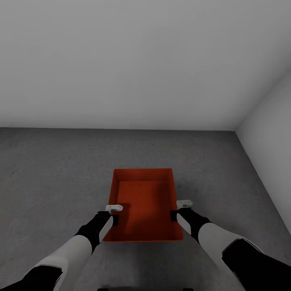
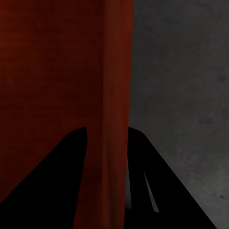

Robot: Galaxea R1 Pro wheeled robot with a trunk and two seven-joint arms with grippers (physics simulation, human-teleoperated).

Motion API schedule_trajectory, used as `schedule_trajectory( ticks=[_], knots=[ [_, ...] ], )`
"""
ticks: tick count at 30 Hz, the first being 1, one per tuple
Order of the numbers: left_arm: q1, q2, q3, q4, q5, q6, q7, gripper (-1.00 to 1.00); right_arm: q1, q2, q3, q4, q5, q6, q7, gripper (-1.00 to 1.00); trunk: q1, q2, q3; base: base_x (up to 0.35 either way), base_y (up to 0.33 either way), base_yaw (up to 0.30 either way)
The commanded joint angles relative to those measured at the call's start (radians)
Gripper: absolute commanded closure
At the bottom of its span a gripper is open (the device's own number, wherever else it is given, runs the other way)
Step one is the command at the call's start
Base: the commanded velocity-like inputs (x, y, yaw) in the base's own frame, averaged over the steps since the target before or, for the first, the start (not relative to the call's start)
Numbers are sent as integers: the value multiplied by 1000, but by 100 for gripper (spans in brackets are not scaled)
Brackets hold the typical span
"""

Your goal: Move the two storage containers from the living room to the garage. In the garage, place one container on the floor and stack the other container on top of it (either order is fine).

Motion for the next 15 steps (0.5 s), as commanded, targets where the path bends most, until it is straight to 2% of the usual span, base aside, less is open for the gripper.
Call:
schedule_trajectory(
  ticks=[1, 9, 15],
  knots=[
    [-1, 4, -19, -5, 0, 4, 11, 100, 0, -1, 24, -1, -53, 3, -5, 100, 4, -8, -4, 0, 0, 0],
    [0, 4, -19, -5, -1, 4, 10, 100, 0, -1, 24, -1, -53, 3, -5, 100, 35, -64, -29, 0, 0, 0],
    [0, 4, -19, -5, -1, 4, 11, 100, 0, -1, 24, -1, -53, 3, -5, 100, 35, -64, -29, 0, 0, 0]
  ],
)
